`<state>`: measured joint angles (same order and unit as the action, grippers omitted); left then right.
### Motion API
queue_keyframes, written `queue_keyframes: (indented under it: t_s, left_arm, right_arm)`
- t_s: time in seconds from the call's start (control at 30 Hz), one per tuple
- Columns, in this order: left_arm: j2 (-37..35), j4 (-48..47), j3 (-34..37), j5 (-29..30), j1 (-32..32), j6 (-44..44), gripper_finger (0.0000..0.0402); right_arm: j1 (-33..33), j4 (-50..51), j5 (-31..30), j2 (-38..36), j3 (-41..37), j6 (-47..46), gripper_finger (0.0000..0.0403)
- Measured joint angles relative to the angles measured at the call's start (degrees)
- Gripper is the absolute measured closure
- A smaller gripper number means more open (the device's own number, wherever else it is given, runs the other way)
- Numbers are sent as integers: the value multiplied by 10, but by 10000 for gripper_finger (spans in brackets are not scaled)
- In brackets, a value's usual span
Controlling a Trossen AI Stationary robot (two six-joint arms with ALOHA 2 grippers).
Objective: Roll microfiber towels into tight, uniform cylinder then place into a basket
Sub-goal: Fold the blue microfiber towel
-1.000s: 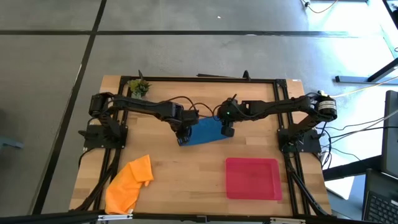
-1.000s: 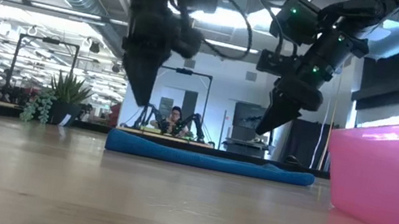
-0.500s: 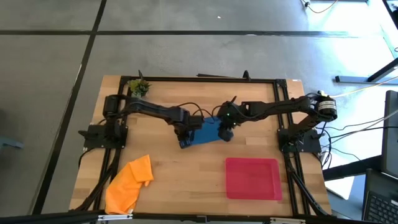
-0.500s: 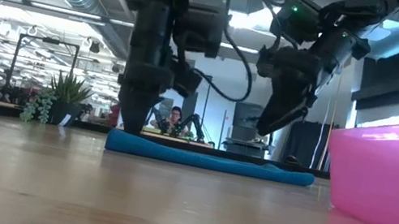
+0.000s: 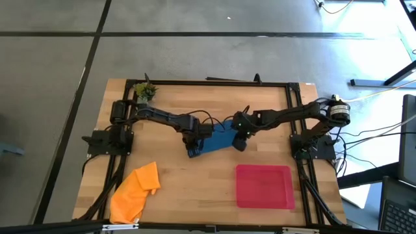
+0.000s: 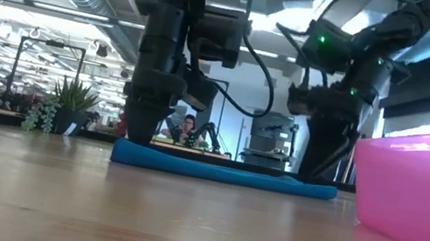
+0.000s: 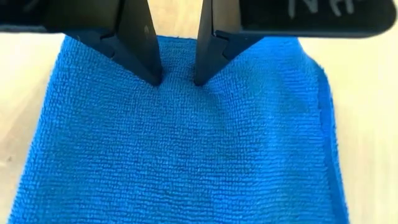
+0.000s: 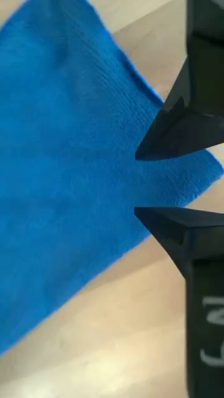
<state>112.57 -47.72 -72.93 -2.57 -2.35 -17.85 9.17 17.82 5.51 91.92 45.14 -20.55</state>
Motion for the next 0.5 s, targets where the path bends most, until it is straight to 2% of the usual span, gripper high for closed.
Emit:
queue_keyframes:
  t_s: [0.13, 0.3, 0.5]
  left_arm:
    - [0, 3, 0, -14, 14, -16, 305]
    - [1, 11, 1, -23, 34, -57, 305]
    - [2, 55, 1, -44, 65, -130, 305]
  right_arm:
    - [3, -24, -8, 19, -16, 6, 272]
    - [10, -63, -15, 46, -14, 66, 272]
    - [14, -129, -56, 59, -16, 132, 272]
